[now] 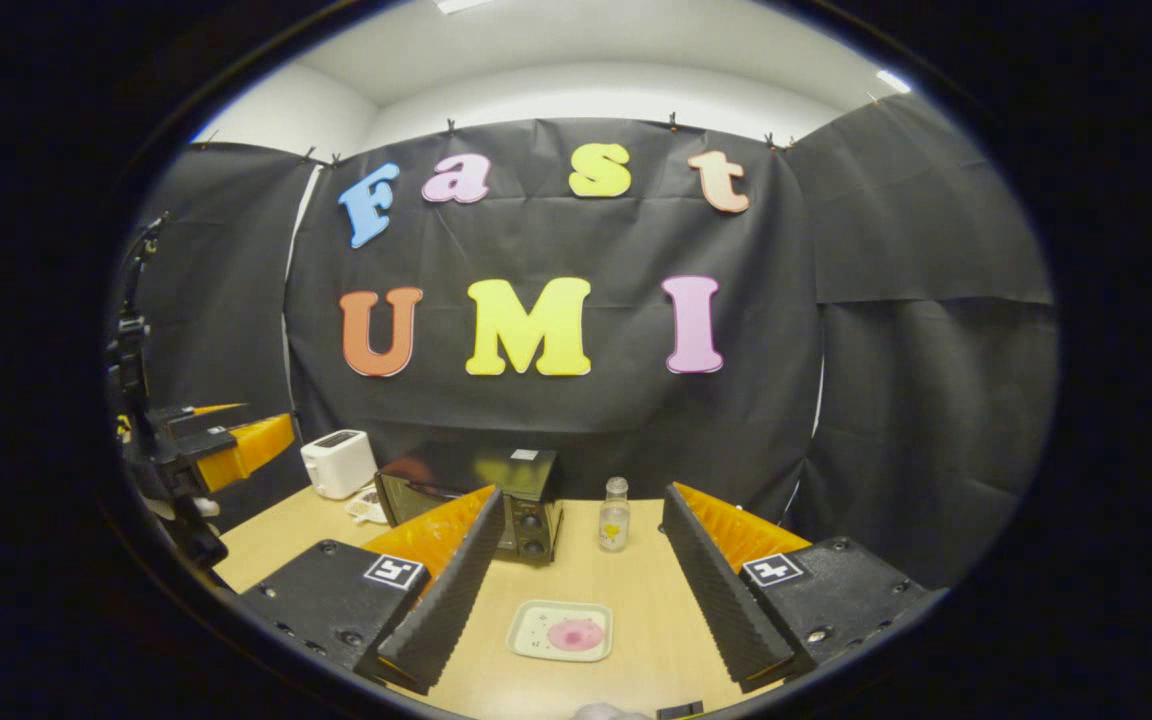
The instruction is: Open the electric oven with the left hand, put the food in, and close the electric oven.
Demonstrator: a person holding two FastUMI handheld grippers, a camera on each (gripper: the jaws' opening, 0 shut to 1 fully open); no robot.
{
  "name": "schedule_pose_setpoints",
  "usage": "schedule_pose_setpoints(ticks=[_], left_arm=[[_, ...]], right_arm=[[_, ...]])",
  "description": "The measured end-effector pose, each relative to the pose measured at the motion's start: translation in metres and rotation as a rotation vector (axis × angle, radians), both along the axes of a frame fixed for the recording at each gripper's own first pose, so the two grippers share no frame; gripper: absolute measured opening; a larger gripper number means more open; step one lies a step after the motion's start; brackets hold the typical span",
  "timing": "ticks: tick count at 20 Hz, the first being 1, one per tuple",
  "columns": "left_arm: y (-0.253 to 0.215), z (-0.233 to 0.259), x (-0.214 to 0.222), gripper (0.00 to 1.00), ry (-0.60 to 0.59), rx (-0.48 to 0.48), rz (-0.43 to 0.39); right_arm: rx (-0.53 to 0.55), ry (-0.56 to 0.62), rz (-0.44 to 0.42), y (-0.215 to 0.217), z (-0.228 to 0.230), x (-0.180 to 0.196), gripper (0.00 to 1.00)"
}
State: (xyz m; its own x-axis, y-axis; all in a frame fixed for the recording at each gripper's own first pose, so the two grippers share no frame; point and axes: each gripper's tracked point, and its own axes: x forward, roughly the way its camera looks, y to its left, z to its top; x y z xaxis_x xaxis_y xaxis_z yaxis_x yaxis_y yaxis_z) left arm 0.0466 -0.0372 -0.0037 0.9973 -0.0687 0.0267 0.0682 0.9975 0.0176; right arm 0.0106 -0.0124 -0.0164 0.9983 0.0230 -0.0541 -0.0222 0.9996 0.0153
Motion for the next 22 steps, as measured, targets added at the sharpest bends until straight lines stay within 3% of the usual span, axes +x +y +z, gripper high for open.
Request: schedule_pose_setpoints(ticks=[7,8,14,16,22], left_arm=[[-0.043,-0.034,0.113,0.96,0.019,0.003,-0.035],[-0.046,-0.045,0.131,0.96,0.033,0.007,-0.031],[-0.046,-0.111,0.212,0.96,0.133,-0.006,0.005],[-0.047,-0.135,0.229,0.96,0.174,-0.013,-0.002],[-0.045,-0.192,0.244,0.96,0.295,-0.014,-0.008]], right_arm=[[0.016,0.038,-0.018,-0.034,0.000,0.027,0.96],[0.009,0.043,-0.024,-0.040,0.000,0.031,1.00],[-0.011,0.103,-0.050,-0.064,-0.010,0.058,0.96],[-0.016,0.118,-0.042,-0.064,-0.013,0.064,1.00],[-0.035,0.124,-0.039,-0.063,-0.018,0.057,0.96]])
